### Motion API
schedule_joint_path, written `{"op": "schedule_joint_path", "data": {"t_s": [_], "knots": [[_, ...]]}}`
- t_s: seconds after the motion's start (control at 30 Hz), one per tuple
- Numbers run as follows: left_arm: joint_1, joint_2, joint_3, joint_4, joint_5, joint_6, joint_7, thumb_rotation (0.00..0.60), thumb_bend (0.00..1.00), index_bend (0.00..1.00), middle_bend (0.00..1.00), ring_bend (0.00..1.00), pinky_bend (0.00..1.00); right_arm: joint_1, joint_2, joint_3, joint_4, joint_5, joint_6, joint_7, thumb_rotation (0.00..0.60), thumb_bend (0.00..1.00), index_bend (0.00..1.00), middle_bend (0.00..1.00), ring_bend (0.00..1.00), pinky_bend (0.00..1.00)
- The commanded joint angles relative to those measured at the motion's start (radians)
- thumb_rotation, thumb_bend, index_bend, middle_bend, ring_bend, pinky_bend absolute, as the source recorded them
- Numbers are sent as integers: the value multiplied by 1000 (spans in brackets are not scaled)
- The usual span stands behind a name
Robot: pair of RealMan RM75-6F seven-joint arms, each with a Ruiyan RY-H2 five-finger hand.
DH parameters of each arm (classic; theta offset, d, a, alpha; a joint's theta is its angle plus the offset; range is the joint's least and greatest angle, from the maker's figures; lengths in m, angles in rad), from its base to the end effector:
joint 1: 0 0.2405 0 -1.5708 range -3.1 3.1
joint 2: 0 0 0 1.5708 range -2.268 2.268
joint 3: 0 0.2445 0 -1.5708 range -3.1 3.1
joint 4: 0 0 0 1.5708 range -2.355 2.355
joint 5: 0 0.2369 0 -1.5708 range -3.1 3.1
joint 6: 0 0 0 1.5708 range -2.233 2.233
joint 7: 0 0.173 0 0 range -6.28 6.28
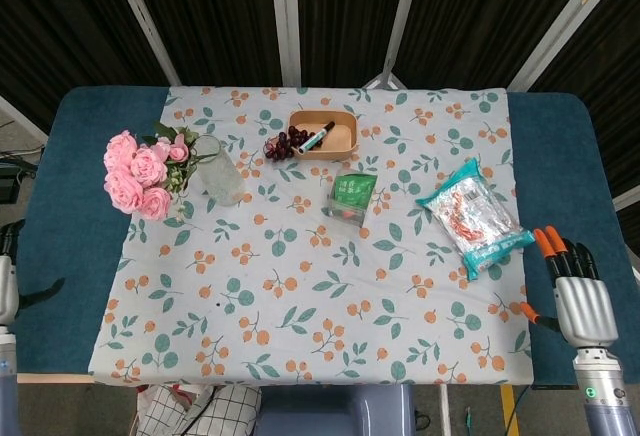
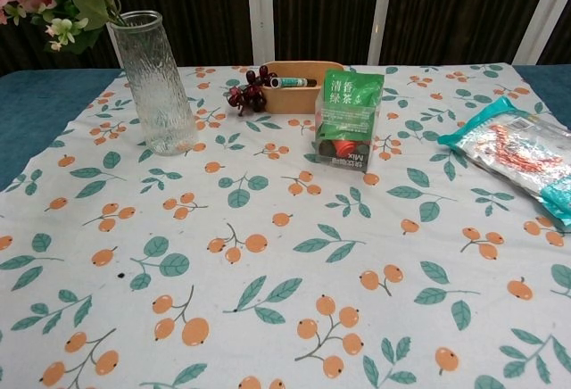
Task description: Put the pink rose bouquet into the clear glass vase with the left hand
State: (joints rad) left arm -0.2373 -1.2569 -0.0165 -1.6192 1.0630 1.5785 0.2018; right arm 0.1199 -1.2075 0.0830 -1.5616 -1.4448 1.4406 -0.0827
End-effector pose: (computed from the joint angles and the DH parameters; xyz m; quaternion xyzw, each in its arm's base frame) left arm -0.3278 0.2388 0.1132 -0.5005 -0.4184 -0.3274 0.6835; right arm -0.3124 -0.2301 0.1077 0.5943 -0.3825 0.3742 0.6005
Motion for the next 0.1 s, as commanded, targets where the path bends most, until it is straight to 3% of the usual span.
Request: {"op": "schedule_joint_path", "data": {"t_s": [0.03, 0.1], "knots": [[10, -8, 13, 17, 67, -31, -53, 600, 197, 122, 104, 56, 184, -3, -2, 2, -2, -5, 11, -12, 600, 204, 0, 3, 0, 0], [15, -1, 12, 14, 90, -42, -82, 600, 197, 121, 104, 56, 184, -4, -5, 1, -2, -8, 14, -20, 600, 205, 0, 3, 0, 0]]}}
